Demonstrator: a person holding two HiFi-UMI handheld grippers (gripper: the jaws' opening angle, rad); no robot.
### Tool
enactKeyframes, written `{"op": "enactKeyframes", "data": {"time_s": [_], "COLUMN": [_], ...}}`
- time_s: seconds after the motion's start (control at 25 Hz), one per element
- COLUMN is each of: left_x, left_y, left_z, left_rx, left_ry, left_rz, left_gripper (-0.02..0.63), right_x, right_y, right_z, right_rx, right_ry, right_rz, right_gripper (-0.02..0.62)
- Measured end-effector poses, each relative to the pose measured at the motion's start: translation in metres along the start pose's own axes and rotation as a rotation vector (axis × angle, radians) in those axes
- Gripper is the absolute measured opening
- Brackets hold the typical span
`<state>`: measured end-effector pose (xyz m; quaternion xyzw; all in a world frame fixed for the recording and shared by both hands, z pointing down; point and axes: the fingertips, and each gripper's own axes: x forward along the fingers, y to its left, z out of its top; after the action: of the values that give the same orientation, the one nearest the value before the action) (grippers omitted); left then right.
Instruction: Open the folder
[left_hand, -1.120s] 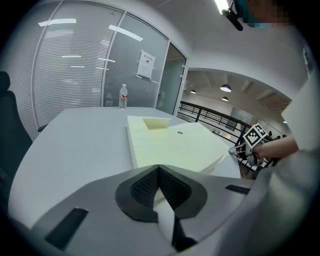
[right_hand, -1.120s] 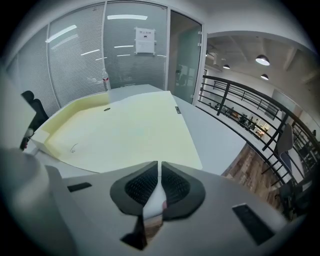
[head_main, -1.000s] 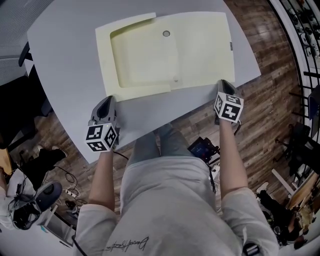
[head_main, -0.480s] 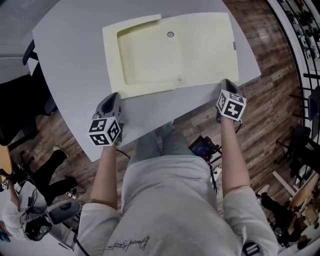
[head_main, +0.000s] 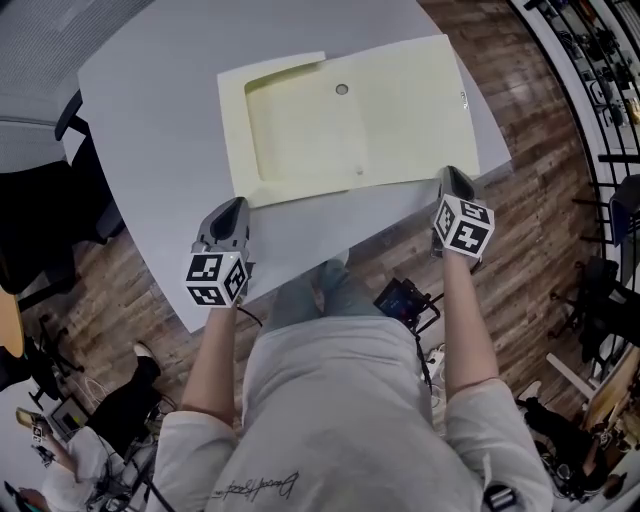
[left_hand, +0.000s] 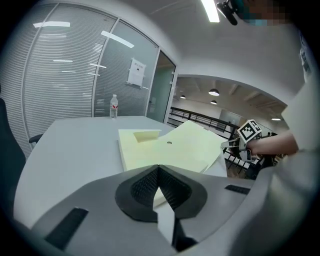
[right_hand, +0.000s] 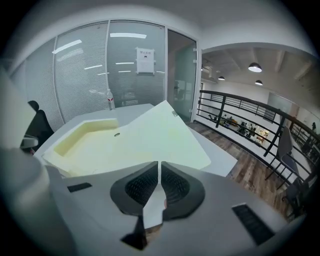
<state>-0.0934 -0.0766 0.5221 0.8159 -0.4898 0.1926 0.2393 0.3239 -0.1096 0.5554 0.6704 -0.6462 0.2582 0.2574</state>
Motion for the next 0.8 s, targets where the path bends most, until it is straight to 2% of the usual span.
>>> {"op": "enactKeyframes", "data": {"time_s": [0.4,0.64,0.8], "left_x": [-0.019,-0.037,-0.051], "left_y": [-0.030,-0.039,-0.052], "left_z": [0.033,0.049,0.057], "left_rx": [0.019,-0.007,0.028], "left_ry": [-0.087,-0.132,-0.148], "left_rz": [-0.092,-0.153,-0.199], "left_gripper": [0.009,0.009,0.009], "right_x": [-0.034,-0.066,-0.089], "right_y": [0.057,0.101,0.134], "right_z": [0.038,0.058,0.067], "right_rx": [-0.086,-0.143,-0.182], "right_ry": [-0.121,-0.185,-0.204], "right_rz": [0.190,0.320,0.400], "right_gripper": [0.028,0.023,0.023]}}
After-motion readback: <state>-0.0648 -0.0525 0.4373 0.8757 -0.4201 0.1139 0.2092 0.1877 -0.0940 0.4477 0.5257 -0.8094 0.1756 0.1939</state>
